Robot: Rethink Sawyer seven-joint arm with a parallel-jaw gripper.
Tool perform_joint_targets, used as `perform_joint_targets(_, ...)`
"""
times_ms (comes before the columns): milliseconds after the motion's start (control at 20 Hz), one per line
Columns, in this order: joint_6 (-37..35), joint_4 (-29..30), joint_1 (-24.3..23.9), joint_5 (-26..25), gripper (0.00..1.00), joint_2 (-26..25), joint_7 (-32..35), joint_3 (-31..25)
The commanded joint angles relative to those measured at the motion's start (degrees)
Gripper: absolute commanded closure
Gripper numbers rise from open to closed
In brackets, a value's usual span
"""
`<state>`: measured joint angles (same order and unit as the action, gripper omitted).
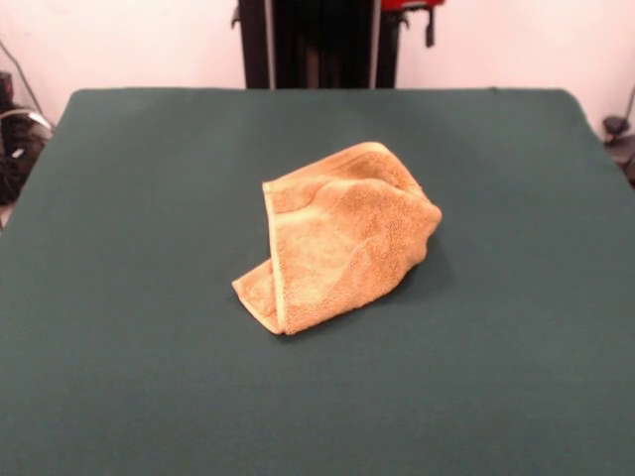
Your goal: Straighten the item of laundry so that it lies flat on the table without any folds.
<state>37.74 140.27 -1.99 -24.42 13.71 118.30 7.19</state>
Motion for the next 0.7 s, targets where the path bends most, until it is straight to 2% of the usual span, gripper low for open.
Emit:
perform_joint_targets(50,8.8,10.4,9.9,-2.5,0.00,-6.9,15.8,2.5)
perform_joint_targets(200,16.5,11.2,14.3,-3.9,0.00,-10.6,19.0,4.1)
perform_joint_targets(400,19.0,12.3,16.0,-1.7,0.00,-11.7,20.2,3.9)
perform_joint_targets(600,10.7,10.2,9.6,1.1,0.00,-9.2,14.3,2.2)
perform_joint_targets(700,8.2,9.1,7.0,0.9,0.00,-8.9,12.1,1.9)
